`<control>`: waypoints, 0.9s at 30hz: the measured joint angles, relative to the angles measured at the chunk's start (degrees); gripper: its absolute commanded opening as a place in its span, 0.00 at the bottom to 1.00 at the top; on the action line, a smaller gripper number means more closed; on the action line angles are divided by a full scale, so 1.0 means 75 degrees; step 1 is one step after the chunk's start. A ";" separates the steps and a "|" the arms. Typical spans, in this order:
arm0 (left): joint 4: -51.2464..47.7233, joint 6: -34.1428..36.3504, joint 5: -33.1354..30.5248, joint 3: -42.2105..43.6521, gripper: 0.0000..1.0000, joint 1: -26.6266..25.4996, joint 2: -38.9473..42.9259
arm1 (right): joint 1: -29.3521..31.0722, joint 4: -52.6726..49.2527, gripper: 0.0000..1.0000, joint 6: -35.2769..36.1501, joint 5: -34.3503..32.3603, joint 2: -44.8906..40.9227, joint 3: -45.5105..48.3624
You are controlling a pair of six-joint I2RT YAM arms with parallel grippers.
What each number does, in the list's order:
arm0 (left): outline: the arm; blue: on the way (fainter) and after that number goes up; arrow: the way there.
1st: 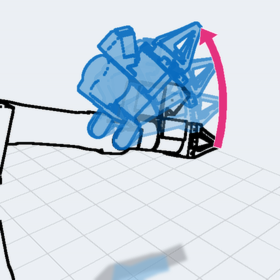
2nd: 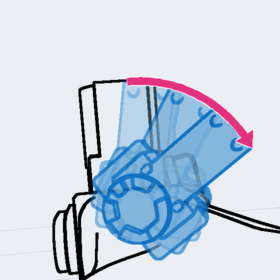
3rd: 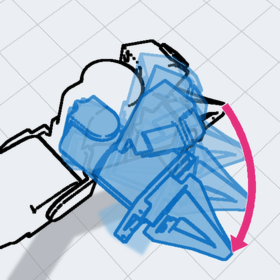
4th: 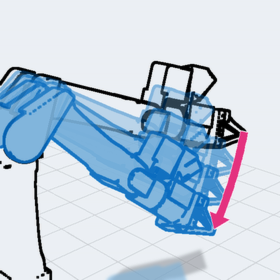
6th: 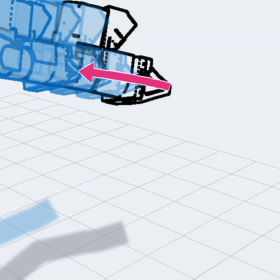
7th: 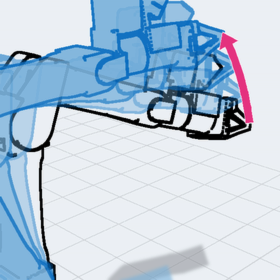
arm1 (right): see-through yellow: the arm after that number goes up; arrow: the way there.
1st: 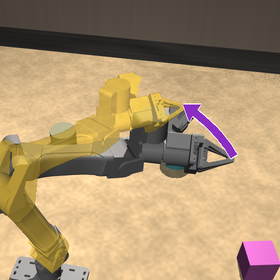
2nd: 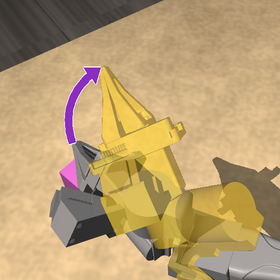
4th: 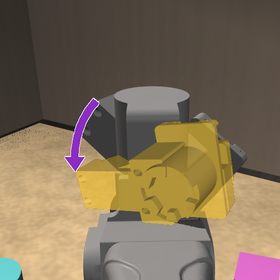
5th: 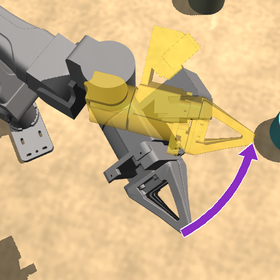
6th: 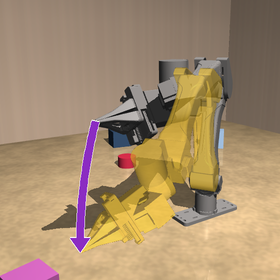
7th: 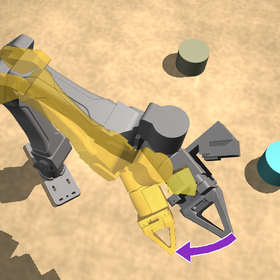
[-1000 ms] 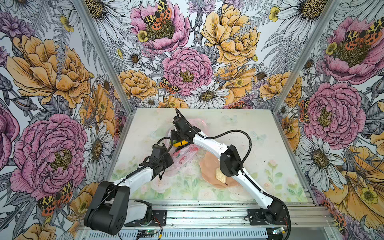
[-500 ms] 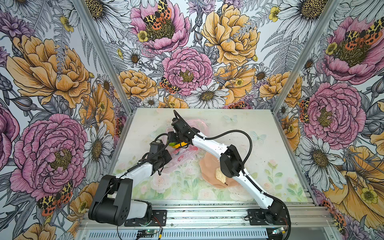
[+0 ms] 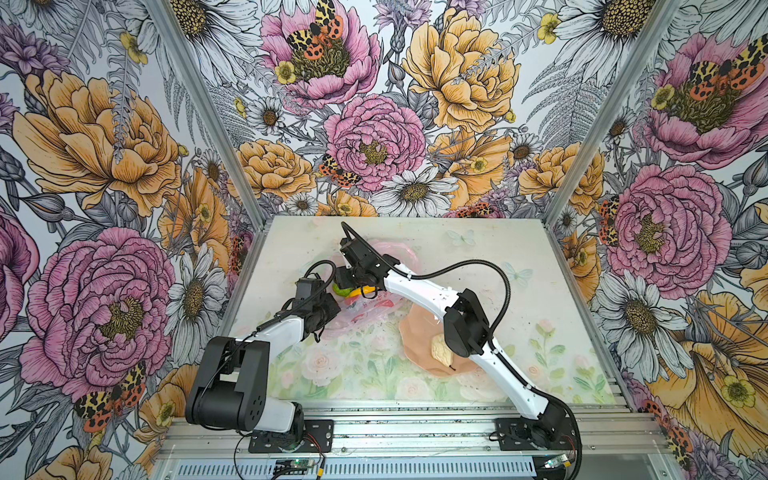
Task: Take the fake fruits out of the plastic bag
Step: 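Reach deeper into the bag and grasp the green mango with the right gripper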
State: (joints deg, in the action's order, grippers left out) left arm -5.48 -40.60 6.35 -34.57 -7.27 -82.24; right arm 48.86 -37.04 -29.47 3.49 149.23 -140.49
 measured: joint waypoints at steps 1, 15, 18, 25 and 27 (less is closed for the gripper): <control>0.0006 0.0000 0.0006 0.0000 0.00 0.0041 -0.0003 | -0.0003 0.0003 0.53 0.0026 -0.0003 -0.0111 0.0090; 0.0143 0.0006 0.0052 -0.0344 0.00 0.0207 -0.0309 | -0.0023 0.0283 0.53 0.0119 -0.0085 -0.1142 0.1096; 0.0143 0.0012 0.0052 -0.0385 0.00 0.0207 -0.0312 | -0.0061 0.0379 0.53 0.0146 -0.0131 -0.1431 0.1507; 0.0140 0.0041 0.0050 -0.0393 0.00 0.0210 -0.0353 | -0.0128 0.0504 0.52 0.0146 -0.0201 -0.2314 0.2457; 0.0140 0.0061 0.0050 -0.0393 0.00 0.0207 -0.0353 | -0.0154 0.0530 0.53 0.0149 -0.0213 -0.2605 0.2760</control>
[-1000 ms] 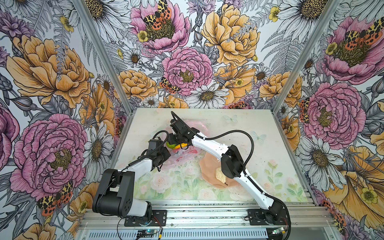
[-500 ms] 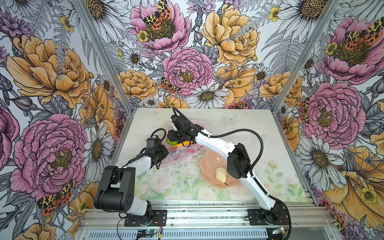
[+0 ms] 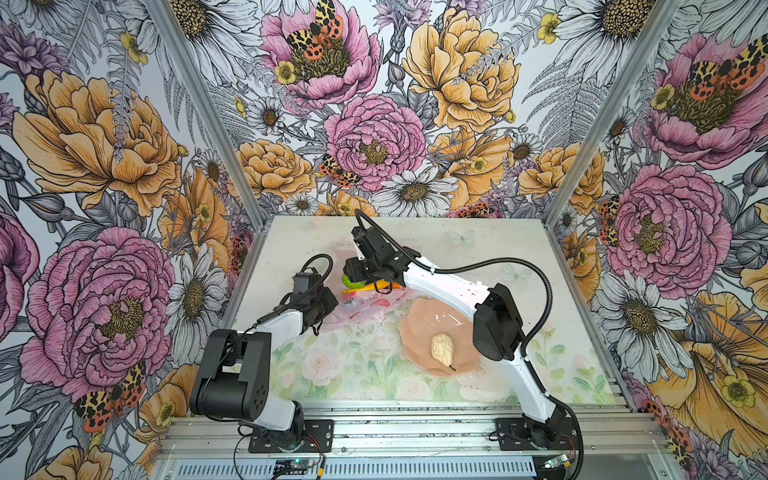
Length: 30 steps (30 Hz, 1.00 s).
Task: Take the fake fruits out of the plastic bag
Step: 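Reach deeper into the bag and grasp the green mango with the right gripper, then lift the green mango out and carry it over the peach plate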
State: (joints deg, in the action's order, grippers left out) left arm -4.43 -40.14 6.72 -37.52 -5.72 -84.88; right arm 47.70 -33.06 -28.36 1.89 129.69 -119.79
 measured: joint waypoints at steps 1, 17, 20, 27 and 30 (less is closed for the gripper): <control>0.0000 0.0003 0.0000 0.0000 0.00 0.0000 0.0000 | -0.0012 0.0044 0.52 -0.0003 -0.0015 -0.0160 0.0166; 0.0000 0.0149 0.0003 -0.0044 0.00 -0.0023 -0.0146 | -0.0507 0.0484 0.52 -0.0361 -0.0315 -0.4115 0.4730; 0.0000 0.0149 0.0003 -0.0044 0.00 -0.0058 -0.0146 | -0.0781 0.0533 0.52 -0.0501 -0.0391 -0.4750 0.5540; -0.0085 0.0146 0.0000 -0.0044 0.00 -0.0073 -0.0047 | -0.1405 0.0554 0.52 -0.0723 -0.0452 -0.5968 0.7216; -0.0119 0.0146 0.0000 -0.0044 0.00 -0.0087 0.0038 | -0.1530 0.0530 0.51 -0.0833 -0.0452 -0.6251 0.7609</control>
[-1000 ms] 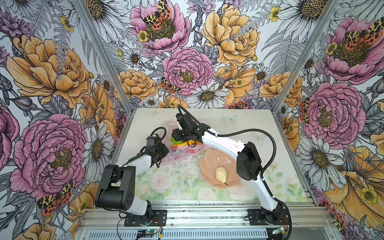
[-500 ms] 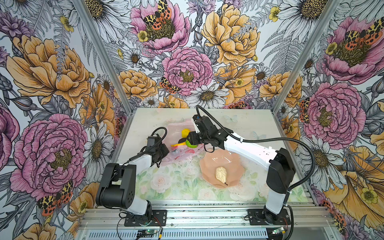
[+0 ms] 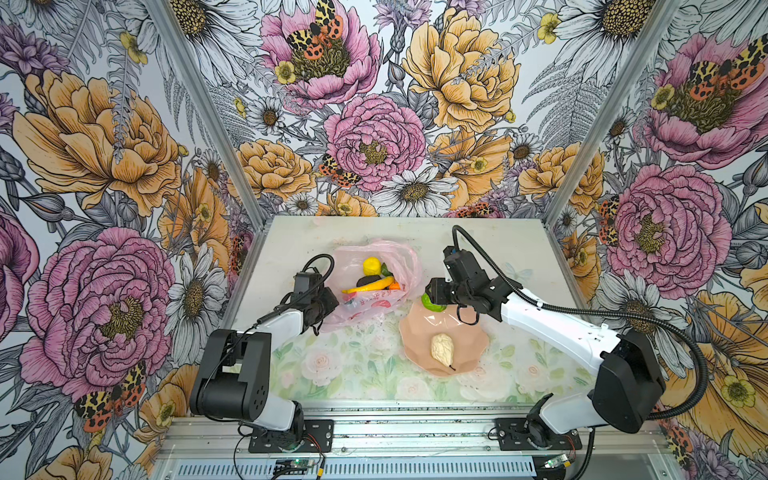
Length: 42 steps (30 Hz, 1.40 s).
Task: Take the fake fruits out of the plastic bag
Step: 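Lift the green mango out and carry it over the peach plate, then lower the green mango onto the plate and open the right gripper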
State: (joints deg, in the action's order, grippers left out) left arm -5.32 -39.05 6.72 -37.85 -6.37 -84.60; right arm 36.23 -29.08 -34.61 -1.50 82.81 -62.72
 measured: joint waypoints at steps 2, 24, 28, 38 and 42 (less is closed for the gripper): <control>-0.0009 0.0000 0.0000 0.0000 0.00 -0.0020 0.0009 | -0.0006 0.0020 0.51 -0.0079 0.0012 -0.0070 0.0169; -0.0076 -0.0003 0.0000 0.0000 0.00 -0.0122 0.0009 | 0.0396 -0.0093 0.49 -0.0868 0.0079 -0.0026 0.0976; -0.0085 -0.0003 0.0000 0.0000 0.00 -0.0119 0.0009 | 0.0396 -0.0105 0.48 -0.0874 -0.0009 0.0108 0.1005; -0.0111 -0.0003 0.0000 0.0000 0.00 -0.0119 0.0023 | 0.0396 -0.0114 0.49 -0.0868 -0.0259 0.0560 0.1005; -0.0111 -0.0003 0.0000 0.0000 0.00 -0.0119 0.0023 | 0.0396 -0.0108 0.49 -0.0857 -0.0326 0.0647 0.1005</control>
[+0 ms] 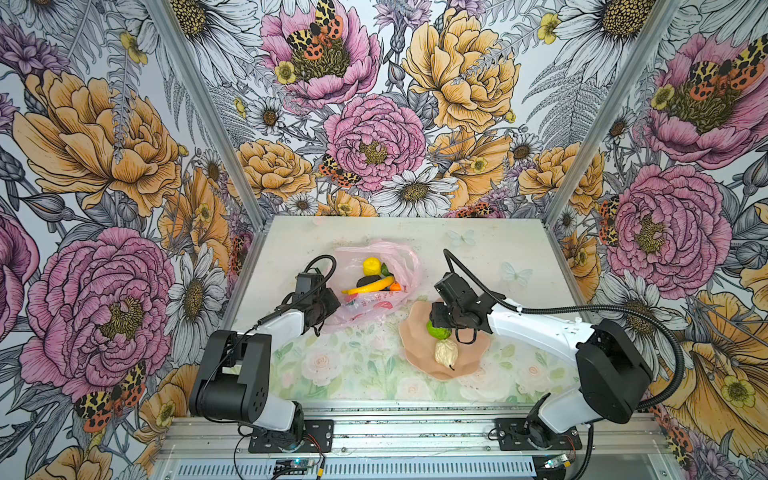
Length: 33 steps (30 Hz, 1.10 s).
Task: Take the fake fruits out of the plastic bag
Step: 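Lower the green mango onto the plate and open the right gripper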
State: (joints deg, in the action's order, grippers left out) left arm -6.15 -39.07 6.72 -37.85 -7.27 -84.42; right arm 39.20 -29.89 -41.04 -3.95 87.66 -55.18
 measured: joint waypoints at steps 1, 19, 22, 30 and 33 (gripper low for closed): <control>0.0000 0.0000 0.0000 0.0000 0.00 0.0000 0.0000 | 0.0000 0.0000 0.49 0.0012 -0.0029 0.0044 0.0000; -0.0015 0.0000 -0.0003 0.0003 0.00 0.0003 0.0096 | 0.0000 0.0041 0.62 0.0044 -0.0070 0.0259 0.0000; -0.0035 0.0000 -0.0003 0.0003 0.00 0.0006 0.0117 | 0.0000 0.0041 0.65 0.0082 -0.0067 0.0259 0.0000; -0.0137 0.0003 -0.0003 0.0000 0.00 0.0009 0.0157 | 0.0000 -0.0026 0.70 0.0146 -0.0070 0.0256 0.0000; -0.0152 0.0003 -0.0003 0.0000 0.00 0.0009 0.0157 | 0.0000 -0.0087 0.74 0.0187 -0.0070 0.0256 0.0000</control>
State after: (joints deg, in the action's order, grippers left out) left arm -7.29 -39.05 6.70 -37.85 -7.20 -83.24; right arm 39.20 -30.55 -39.64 -4.47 89.58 -55.18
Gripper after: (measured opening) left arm 0.050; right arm 0.719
